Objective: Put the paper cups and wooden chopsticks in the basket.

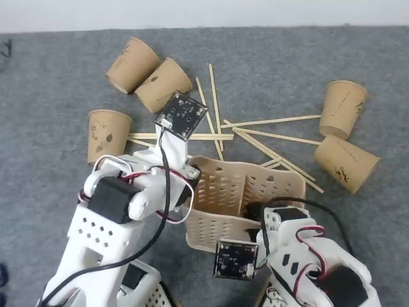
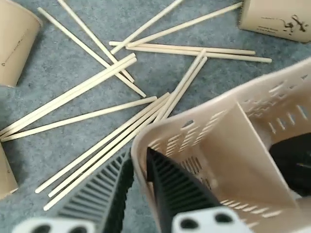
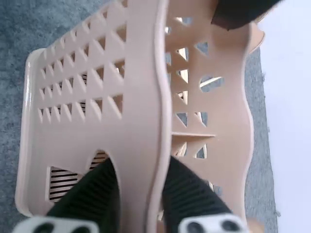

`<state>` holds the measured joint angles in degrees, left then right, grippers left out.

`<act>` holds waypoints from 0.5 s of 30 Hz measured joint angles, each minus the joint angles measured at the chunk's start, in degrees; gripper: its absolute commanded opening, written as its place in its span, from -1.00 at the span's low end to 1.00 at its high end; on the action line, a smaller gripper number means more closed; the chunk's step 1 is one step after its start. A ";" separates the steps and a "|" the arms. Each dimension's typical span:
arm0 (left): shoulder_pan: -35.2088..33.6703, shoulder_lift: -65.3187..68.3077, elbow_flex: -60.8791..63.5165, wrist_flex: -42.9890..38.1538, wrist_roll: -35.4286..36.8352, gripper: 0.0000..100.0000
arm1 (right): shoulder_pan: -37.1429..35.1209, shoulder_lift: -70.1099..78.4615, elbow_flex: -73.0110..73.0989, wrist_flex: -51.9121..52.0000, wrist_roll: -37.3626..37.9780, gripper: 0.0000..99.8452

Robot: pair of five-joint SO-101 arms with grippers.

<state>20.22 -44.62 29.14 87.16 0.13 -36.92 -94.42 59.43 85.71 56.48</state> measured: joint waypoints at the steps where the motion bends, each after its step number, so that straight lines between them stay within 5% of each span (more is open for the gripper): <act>1: 0.00 -0.18 0.62 -1.05 -0.26 -0.98 | 0.00 0.00 0.00 0.00 -0.09 -0.41; 15: -2.46 -0.79 8.70 -13.71 -2.37 -0.98 | -3.16 0.00 -0.97 0.88 -3.78 -0.30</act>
<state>17.76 -45.41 37.85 73.45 -2.24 -40.09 -94.42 58.46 86.59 52.70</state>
